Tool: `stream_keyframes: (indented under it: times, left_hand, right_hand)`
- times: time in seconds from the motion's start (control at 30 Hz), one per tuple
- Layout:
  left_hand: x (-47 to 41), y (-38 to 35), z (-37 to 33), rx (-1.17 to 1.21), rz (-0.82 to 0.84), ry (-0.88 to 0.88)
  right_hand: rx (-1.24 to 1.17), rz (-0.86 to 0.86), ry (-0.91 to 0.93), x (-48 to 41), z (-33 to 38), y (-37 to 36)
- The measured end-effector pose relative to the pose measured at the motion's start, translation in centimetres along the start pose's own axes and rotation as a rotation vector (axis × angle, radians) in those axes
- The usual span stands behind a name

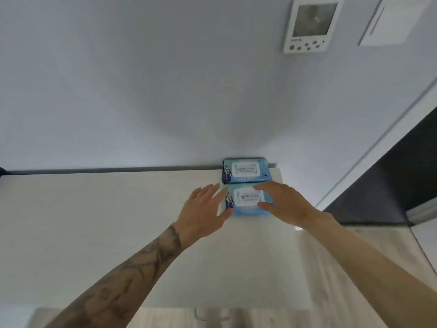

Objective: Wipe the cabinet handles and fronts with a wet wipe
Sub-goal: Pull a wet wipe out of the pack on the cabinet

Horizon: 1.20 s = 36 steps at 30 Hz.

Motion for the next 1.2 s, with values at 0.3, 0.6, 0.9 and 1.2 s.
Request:
stream_keyframes:
  times: [0.3, 0.6, 0.9, 1.2]
  left_hand:
    - [-7.3, -6.6, 0.2, -0.034, -0.080, -0.045]
    - [-8.3, -8.5, 0.7, 0.044, -0.136, -0.014]
    - [-8.6, -8.9, 0.6, 0.279, -0.212, -0.012]
    - [-9.3, -9.0, 0.6, 0.159, -0.212, -0.064]
  right_hand:
    - [0.194, -0.048, 0.031, -5.8, -3.1, -4.9]
    - [0.291, -0.126, 0.116, -5.7, -3.8, -6.1]
    - [0.164, -0.329, 0.067, -7.3, -2.7, -2.4]
    - [-0.054, -0.478, -0.032, -9.0, -3.1, -3.2]
Point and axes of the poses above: each hand's wrist, its own x-axis away from the middle knuckle, its own y-axis out of the back of the hand, z = x × y, the point moved 3 cm from there along -x, towards the middle knuckle, and after that the axes turned 8 degrees about z, right-handed, at the moved point
